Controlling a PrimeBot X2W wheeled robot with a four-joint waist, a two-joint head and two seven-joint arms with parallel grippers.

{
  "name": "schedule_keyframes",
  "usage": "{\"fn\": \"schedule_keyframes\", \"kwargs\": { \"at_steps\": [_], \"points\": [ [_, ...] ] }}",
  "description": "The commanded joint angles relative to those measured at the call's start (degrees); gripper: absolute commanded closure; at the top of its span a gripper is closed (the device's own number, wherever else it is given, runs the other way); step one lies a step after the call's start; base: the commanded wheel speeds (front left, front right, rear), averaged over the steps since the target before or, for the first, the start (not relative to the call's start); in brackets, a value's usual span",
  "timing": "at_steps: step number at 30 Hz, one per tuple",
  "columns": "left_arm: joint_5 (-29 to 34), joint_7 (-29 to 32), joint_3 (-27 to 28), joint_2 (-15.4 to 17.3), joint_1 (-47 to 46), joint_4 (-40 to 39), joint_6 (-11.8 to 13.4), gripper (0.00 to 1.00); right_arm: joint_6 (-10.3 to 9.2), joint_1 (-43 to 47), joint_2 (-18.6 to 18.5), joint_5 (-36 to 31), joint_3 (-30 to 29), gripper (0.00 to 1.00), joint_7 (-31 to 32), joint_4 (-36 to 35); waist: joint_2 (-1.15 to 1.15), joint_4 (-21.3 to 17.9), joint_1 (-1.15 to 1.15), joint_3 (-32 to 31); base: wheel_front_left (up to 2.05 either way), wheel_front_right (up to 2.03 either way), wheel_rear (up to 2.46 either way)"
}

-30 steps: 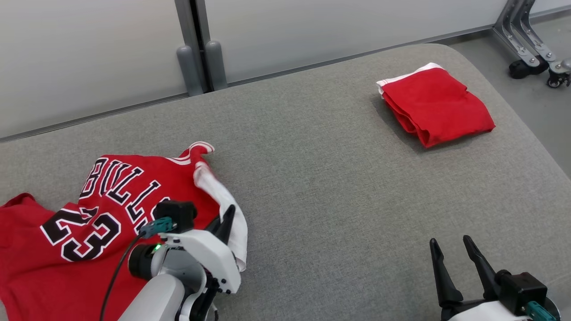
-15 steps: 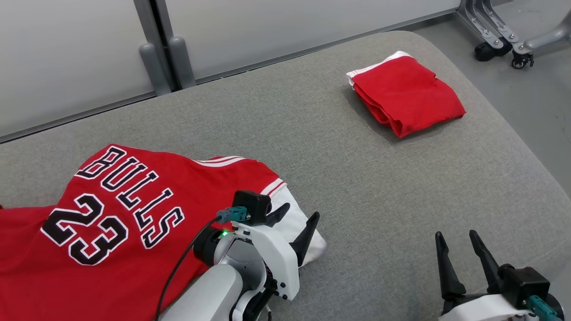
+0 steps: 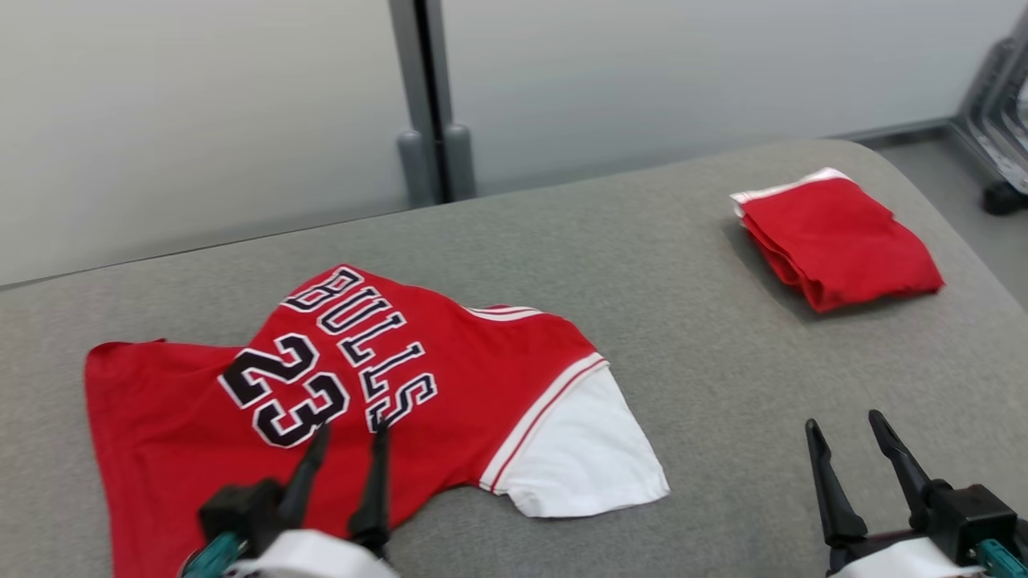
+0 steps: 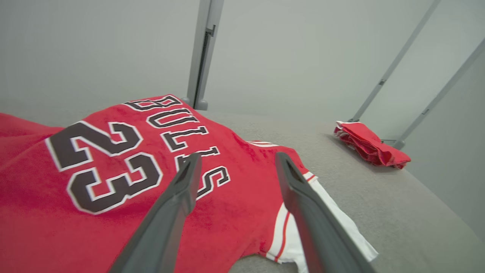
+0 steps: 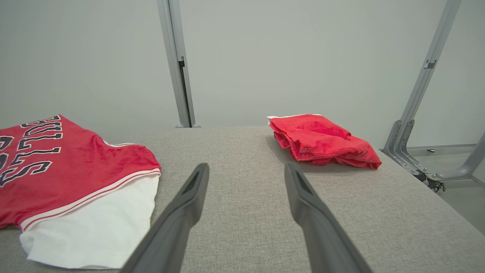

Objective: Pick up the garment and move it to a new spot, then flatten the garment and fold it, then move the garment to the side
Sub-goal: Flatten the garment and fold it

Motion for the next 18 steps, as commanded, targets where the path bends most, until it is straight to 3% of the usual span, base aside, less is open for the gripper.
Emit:
{"fn": "schedule_keyframes", "kwargs": {
  "at_steps": [1,3,8,12,18],
  "points": [
    [0.12,-1.43,1.84,1.39,2.80,-1.34,1.37,0.00,-0.01,1.15,-0.71,-0.49,-0.70,0.00,-0.21,-0.31,0.00,3.86,0.00,-2.47,0.00,0.00,0.00],
    [1.02,-3.16,3.98,2.82,5.86,-2.70,2.83,0.00,-0.01,1.90,-0.80,-0.62,-1.31,0.00,-0.20,-0.52,0.00,5.64,0.00,-3.15,0.00,0.00,0.00],
    [3.45,-4.80,7.71,4.43,10.64,-3.44,3.79,0.00,-0.01,3.53,-0.67,-0.48,-2.12,0.00,-0.21,-0.65,0.00,8.65,0.00,-4.26,0.00,0.00,0.00],
    [8.49,-5.07,11.35,4.25,13.67,-2.83,1.69,0.00,-0.01,5.00,-0.30,-0.21,-2.40,0.00,-0.23,-0.53,0.00,10.74,0.00,-5.20,0.00,0.00,0.00],
    [14.03,-5.11,18.12,0.07,18.52,-0.63,-3.67,0.00,-0.01,6.42,0.17,0.14,-1.21,0.00,-0.24,0.52,0.00,11.77,0.00,-6.28,0.00,0.00,0.00]
  ]
}}
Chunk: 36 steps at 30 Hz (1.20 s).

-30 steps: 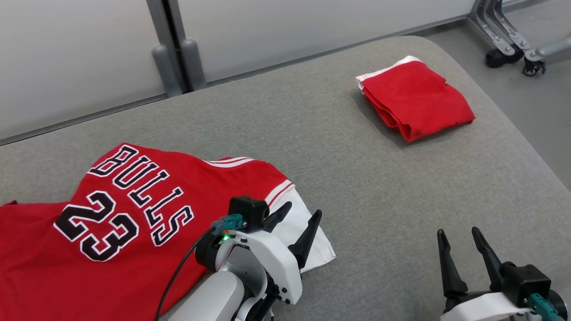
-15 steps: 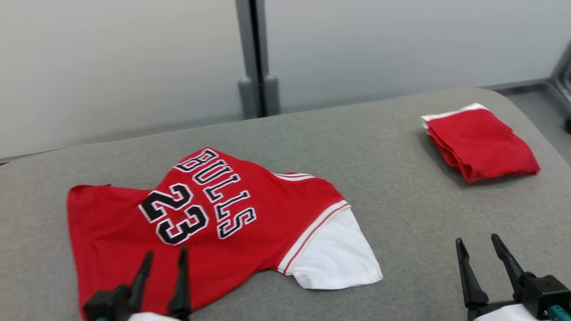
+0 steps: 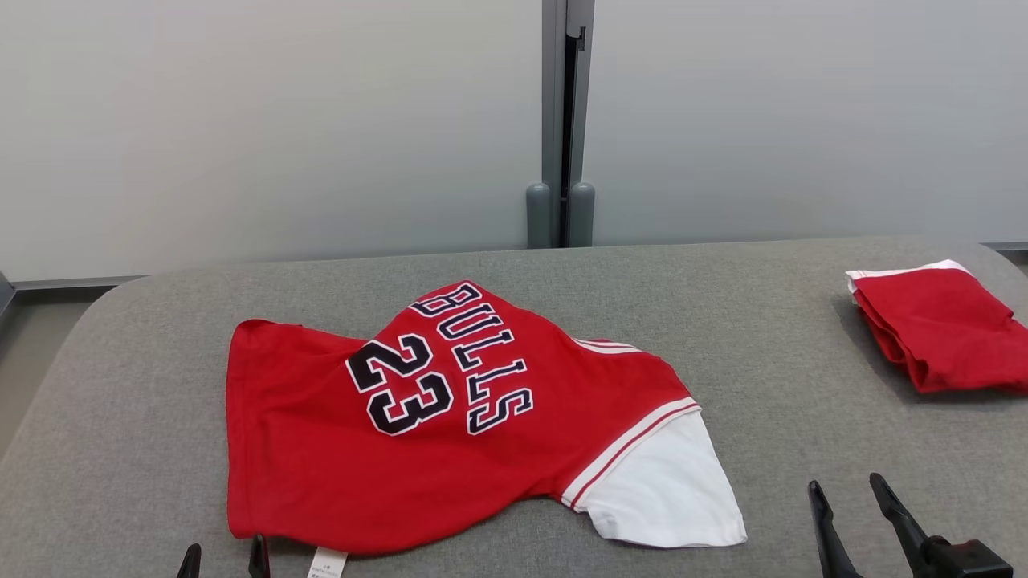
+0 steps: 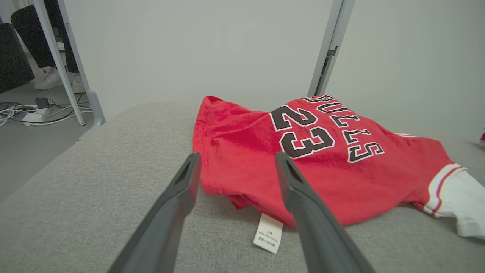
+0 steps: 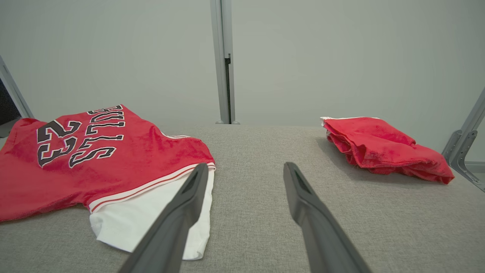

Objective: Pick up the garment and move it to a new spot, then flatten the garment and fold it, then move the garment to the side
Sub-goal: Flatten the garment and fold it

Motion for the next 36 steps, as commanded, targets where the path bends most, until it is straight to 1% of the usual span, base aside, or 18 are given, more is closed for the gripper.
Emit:
{"fn": "schedule_keyframes", "kwargs": {
  "at_steps": [1,8,12,15,20,24,29,36],
  "points": [
    [0.63,-0.23,0.90,-0.41,-0.06,0.05,-0.57,0.00,-0.01,0.31,-0.23,0.24,-0.02,0.00,-0.25,0.13,0.00,0.17,0.00,-0.21,0.00,0.00,0.00],
    [4.45,-0.24,6.24,-4.42,0.86,1.73,-5.49,0.00,-0.01,0.14,-0.14,1.08,1.61,0.00,-0.25,0.62,0.00,0.27,0.00,-0.52,0.00,0.00,0.00],
    [5.69,-0.23,8.00,-5.48,0.27,3.89,-7.47,0.00,-0.01,-1.42,-0.12,1.29,3.05,0.00,-0.26,1.31,0.00,0.08,0.00,0.25,0.00,0.00,0.00],
    [6.75,-0.17,7.19,-4.40,-1.63,9.10,-8.66,0.00,-0.01,-3.82,-0.14,0.69,4.93,0.00,1.27,3.42,0.00,0.34,0.00,1.68,0.00,0.00,0.00],
    [6.94,0.43,6.17,-2.77,-7.23,17.63,-10.51,0.00,-0.01,-8.93,-0.13,-0.35,8.89,0.00,7.10,8.25,0.00,1.18,0.00,4.35,0.00,0.00,0.00],
    [7.01,0.24,5.88,-1.97,-11.88,22.35,-11.54,0.00,-0.01,-12.29,-0.31,-0.15,10.75,0.00,10.75,11.76,0.00,1.60,0.00,6.47,0.00,0.00,0.00],
    [6.87,-0.06,5.65,-1.76,-17.15,25.36,-12.97,0.00,-0.01,-15.03,-0.29,-0.01,11.13,0.00,13.43,15.51,0.00,2.12,0.00,9.12,0.00,0.00,0.00],
    [7.90,-0.21,4.06,-1.41,-21.99,28.08,-14.66,0.00,-0.01,-17.87,-0.23,0.68,12.10,0.00,15.00,17.78,0.00,2.41,0.00,11.70,0.00,0.00,0.00]
  ]
}}
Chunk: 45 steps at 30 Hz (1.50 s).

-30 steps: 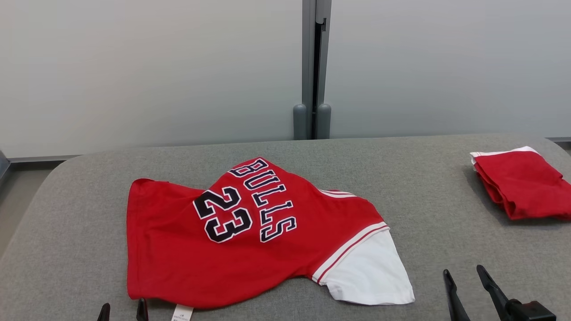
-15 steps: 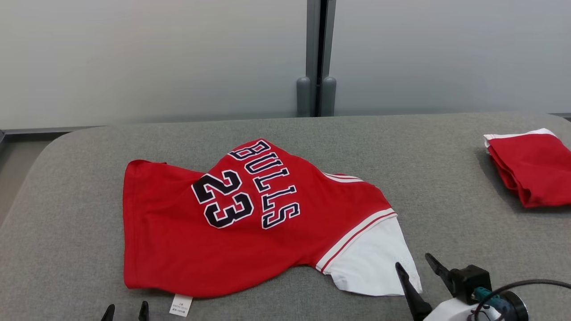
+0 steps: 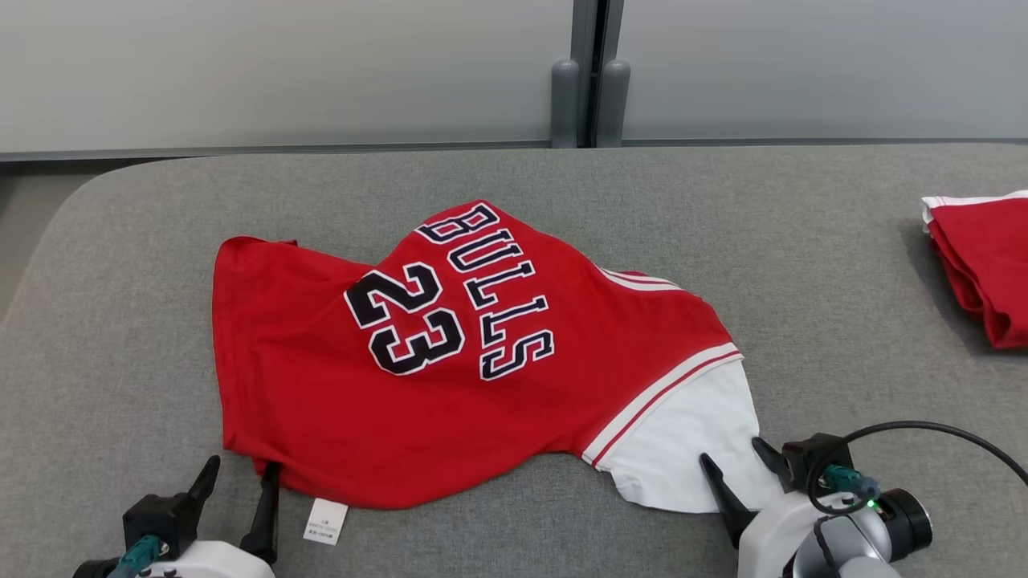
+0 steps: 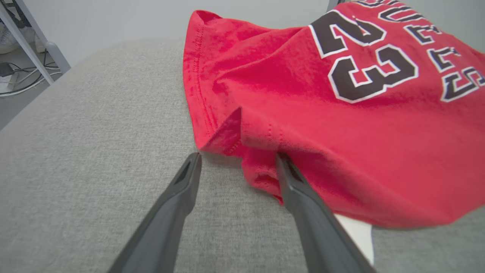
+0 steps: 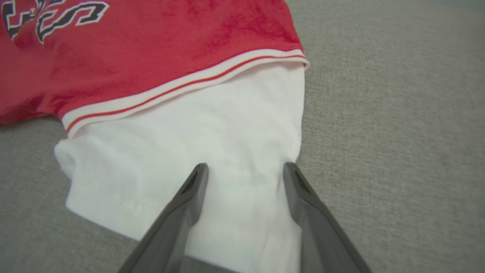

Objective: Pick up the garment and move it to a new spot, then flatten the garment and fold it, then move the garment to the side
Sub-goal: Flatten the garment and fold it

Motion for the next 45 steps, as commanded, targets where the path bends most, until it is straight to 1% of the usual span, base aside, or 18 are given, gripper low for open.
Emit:
{"fn": "schedule_keyframes", "kwargs": {
  "at_steps": [1,5,8,10,16,20,32,33,34,35,36,38,39,40,42,44,45],
  "points": [
    [0.28,-0.30,0.00,0.42,-1.66,0.46,-0.44,0.00,-0.01,-0.97,-0.33,0.35,0.14,0.00,0.57,0.42,0.00,0.03,0.00,0.90,0.00,0.00,0.00],
    [0.35,-0.30,-0.44,0.55,-3.68,2.05,-1.10,0.00,-0.01,-1.75,-0.31,0.47,-0.15,0.00,2.73,0.77,0.00,-0.20,0.00,2.27,0.00,0.00,0.00],
    [0.48,-0.31,-0.84,0.64,-4.15,3.08,-1.49,0.00,-0.04,-0.71,-0.41,-0.17,-1.22,0.00,4.91,-0.14,0.00,-0.36,0.00,2.57,0.00,0.00,0.00],
    [0.61,-0.31,-1.18,0.74,-4.08,3.44,-1.77,0.00,-0.09,0.54,-0.53,-0.49,-2.25,0.00,6.32,-1.40,0.00,-0.51,0.00,2.65,0.00,0.00,0.00],
    [1.40,-0.32,-1.68,1.54,-3.97,2.07,-2.03,0.00,-0.07,3.51,-0.40,-1.31,-2.43,0.00,9.83,-6.31,0.00,-0.87,0.00,2.57,0.00,0.00,0.00],
    [1.70,-0.27,-2.70,2.03,-3.48,2.45,-2.30,0.00,-0.01,4.78,-0.36,-0.68,-2.21,0.00,11.72,-9.58,0.00,-0.98,0.00,2.24,0.00,0.00,0.00],
    [0.35,2.00,-5.20,2.25,-2.23,0.09,-2.52,0.00,-0.01,7.15,-0.31,0.70,-1.09,0.00,16.63,-14.49,0.00,-0.95,0.00,1.97,0.00,0.00,0.00],
    [0.38,2.09,-5.29,2.41,-2.12,-0.15,-2.54,0.04,-0.01,7.21,-0.31,0.81,-1.02,0.00,16.89,-14.77,0.00,-0.98,0.00,1.94,0.00,0.00,0.00],
    [0.17,2.26,-5.35,2.43,-1.96,-0.36,-2.55,0.12,-0.01,7.23,-0.30,0.87,-0.98,0.00,17.07,-15.00,0.00,-1.00,0.00,1.93,0.00,0.00,0.00],
    [-0.01,2.52,-5.44,2.44,-1.80,-0.57,-2.57,0.25,-0.01,7.30,-0.30,0.75,-1.03,0.00,17.42,-15.13,0.00,-0.98,0.00,1.89,0.00,0.00,0.00],
    [-0.07,2.66,-5.54,2.51,-1.65,-0.78,-2.57,0.29,-0.01,7.38,-0.30,0.63,-1.00,0.00,17.60,-15.23,0.00,-0.99,0.00,1.81,0.00,0.00,0.00],
    [-0.12,2.84,-5.58,2.58,-1.49,-0.99,-2.52,0.31,-0.01,7.51,-0.30,0.64,-0.95,0.00,17.79,-15.33,0.00,-1.00,0.00,1.71,0.00,0.00,0.00],
    [-0.32,2.98,-5.59,2.68,-1.34,-1.22,-2.52,0.43,-0.01,7.62,-0.30,0.69,-0.93,0.00,17.90,-15.44,0.00,-1.01,0.00,1.61,0.00,0.00,0.00],
    [-0.43,3.02,-5.58,2.76,-1.29,-1.52,-2.42,0.45,-0.01,7.71,-0.30,0.66,-0.94,0.00,18.00,-15.55,0.00,-1.00,0.00,1.48,0.00,0.00,0.00],
    [-0.42,3.34,-5.65,2.59,-1.21,-2.20,-2.02,0.44,-0.01,7.84,-0.31,0.72,-1.09,0.00,18.26,-15.75,0.00,-0.96,0.00,1.21,0.00,0.00,0.00],
    [-0.65,3.55,-5.63,2.67,-0.81,-2.72,-1.75,0.39,-0.01,7.89,-0.30,0.66,-1.22,0.00,18.36,-15.88,0.00,-0.90,0.00,0.96,0.00,0.00,0.00],
    [-0.76,3.75,-5.63,2.73,-0.53,-2.91,-1.60,0.38,-0.01,7.94,-0.30,0.68,-1.25,0.00,18.39,-15.94,0.00,-0.87,0.00,0.86,0.00,0.00,0.00]
  ]
}}
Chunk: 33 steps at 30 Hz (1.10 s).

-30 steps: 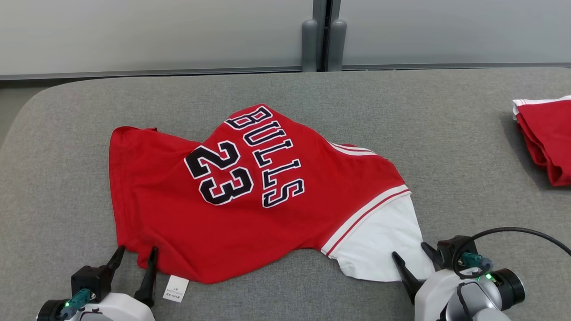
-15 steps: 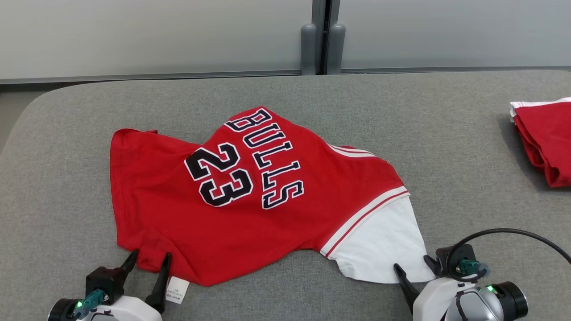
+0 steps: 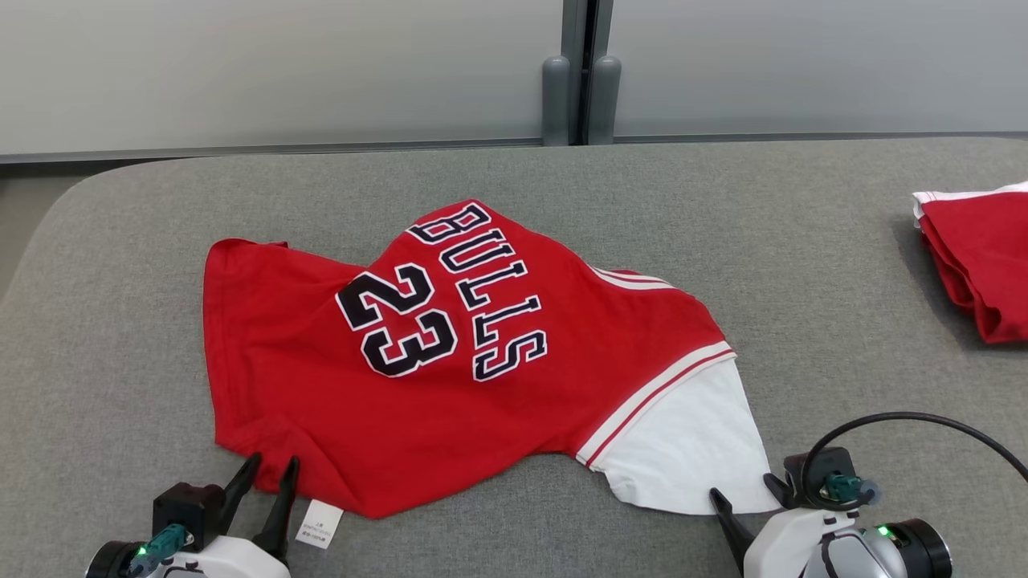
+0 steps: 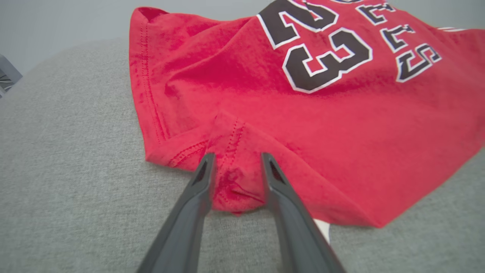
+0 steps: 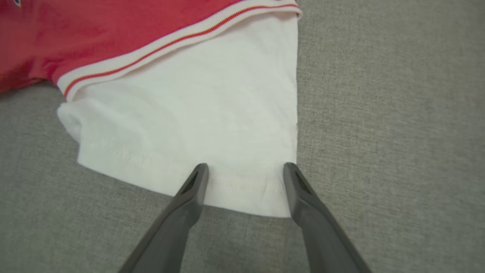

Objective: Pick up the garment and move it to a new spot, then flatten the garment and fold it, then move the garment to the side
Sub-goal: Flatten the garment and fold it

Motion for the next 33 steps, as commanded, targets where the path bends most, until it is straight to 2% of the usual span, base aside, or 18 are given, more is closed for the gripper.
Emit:
{"fn": "schedule_keyframes", "kwargs": {
  "at_steps": [1,9,15,20,21,22,23,24,25,33],
  "points": [
    [-0.34,0.20,0.09,0.32,0.68,-0.22,0.37,0.37,-0.01,0.63,-0.40,-0.06,-0.13,0.00,0.36,0.07,0.00,0.03,0.00,-0.08,0.00,0.00,0.00],
    [-1.30,1.93,0.15,0.78,1.63,-1.09,1.16,0.35,-0.01,0.33,-0.41,0.01,0.36,0.00,2.10,0.04,0.00,0.05,0.00,-0.07,0.00,0.00,0.00],
    [-1.81,2.72,-0.11,1.04,1.66,-1.25,1.42,0.40,-0.01,-0.01,-0.44,-0.73,-1.00,0.00,3.30,-0.33,0.00,-0.04,0.00,0.21,0.00,0.00,0.00],
    [-2.17,3.75,-0.53,1.22,1.14,-1.13,1.31,0.62,-0.01,-0.72,-0.50,-1.34,-1.61,0.00,5.14,0.69,0.00,0.08,0.00,0.75,0.00,0.00,0.00],
    [-2.26,3.88,-0.71,1.25,1.04,-1.06,1.20,0.80,-0.01,-0.97,-0.63,-1.42,-1.06,0.00,6.02,1.35,0.00,0.11,0.00,0.83,0.00,0.00,0.00],
    [-2.31,4.08,-0.87,1.29,0.93,-1.05,1.07,1.00,-0.01,-1.09,-0.64,-1.11,-0.46,0.03,6.86,2.02,0.00,0.13,0.00,0.87,0.00,0.00,0.00],
    [-2.34,4.19,-1.02,1.36,0.80,-1.07,1.00,1.00,-0.01,-1.31,-0.70,-0.71,0.10,0.52,7.31,2.57,0.00,0.18,0.00,0.91,0.00,0.00,0.00],
    [-2.43,4.20,-1.12,1.36,0.72,-1.14,1.01,1.00,-0.01,-1.79,-0.82,-0.41,0.42,0.96,7.14,2.83,0.00,0.27,0.00,0.91,0.00,0.00,0.00],
    [-2.51,4.31,-1.28,1.40,0.68,-1.24,0.97,1.00,-0.01,-2.23,-0.98,0.01,0.74,1.00,6.87,3.12,0.00,0.40,0.00,0.83,0.00,0.00,0.00],
    [-5.59,4.13,0.79,1.80,3.13,-7.53,1.07,1.00,-0.01,-4.13,-1.31,6.17,-3.37,1.00,2.68,-2.22,0.00,1.04,0.00,-0.63,0.00,0.00,0.00]
  ]
}}
